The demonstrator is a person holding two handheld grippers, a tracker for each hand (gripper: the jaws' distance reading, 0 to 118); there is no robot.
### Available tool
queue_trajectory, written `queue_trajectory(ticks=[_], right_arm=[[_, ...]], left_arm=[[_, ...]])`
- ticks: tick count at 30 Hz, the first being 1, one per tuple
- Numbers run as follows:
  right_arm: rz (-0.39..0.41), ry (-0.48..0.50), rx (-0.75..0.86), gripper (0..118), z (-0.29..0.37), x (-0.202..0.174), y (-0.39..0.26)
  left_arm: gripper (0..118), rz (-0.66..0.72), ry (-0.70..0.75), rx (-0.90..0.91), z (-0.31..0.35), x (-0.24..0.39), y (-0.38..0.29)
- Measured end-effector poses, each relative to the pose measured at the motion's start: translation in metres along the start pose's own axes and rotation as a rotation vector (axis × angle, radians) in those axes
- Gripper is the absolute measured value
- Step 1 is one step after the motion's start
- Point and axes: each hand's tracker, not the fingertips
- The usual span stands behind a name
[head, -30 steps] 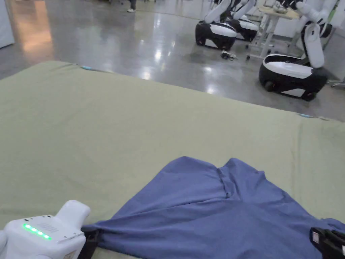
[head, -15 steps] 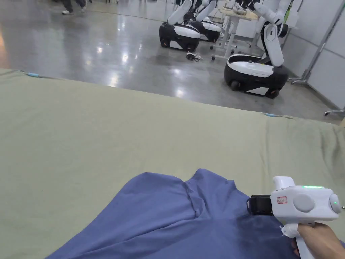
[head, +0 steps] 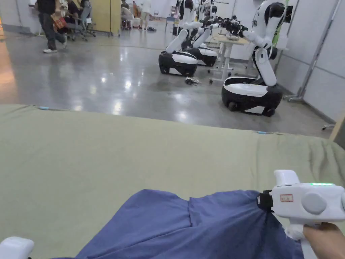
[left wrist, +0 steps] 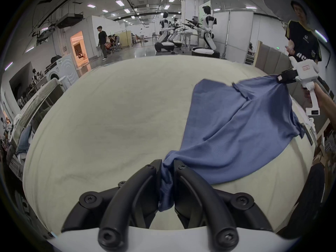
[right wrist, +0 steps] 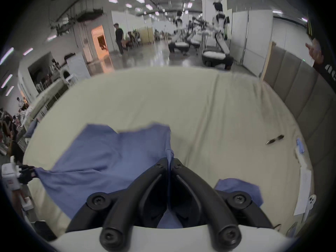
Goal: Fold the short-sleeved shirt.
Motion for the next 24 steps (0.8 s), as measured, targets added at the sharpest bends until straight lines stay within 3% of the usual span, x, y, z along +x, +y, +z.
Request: queue_trajectory(ticks=[3, 7, 11, 18, 21, 24], right_arm=[[0.053, -0.008, 0.109, 3, 0.062, 0.002, 0.025], [0.031, -0.009, 0.25, 3, 0.137, 0.005, 0.065], [0.051, -0.088, 0.396, 3, 0.193, 0.01, 0.109], [-0.05, -0.126, 0.583, 3, 0.244, 0.041, 0.198], [-0.102, -0.112, 0.665, 3, 0.258, 0.048, 0.234], [-0.129, -0.088, 0.714, 3, 0.266, 0.055, 0.269]], left_arm=[[9, 0.022, -0.007, 0.096, 0.025, 0.001, 0.029], [9, 0.031, -0.036, 0.212, 0.053, 0.01, 0.09], [8, 0.028, -0.033, 0.336, 0.079, 0.02, 0.165], [8, 0.071, -0.017, 0.444, 0.093, 0.022, 0.301], [8, 0.032, 0.079, 0.503, 0.098, 0.025, 0.354], [8, 0.05, 0.072, 0.521, 0.11, 0.023, 0.395]])
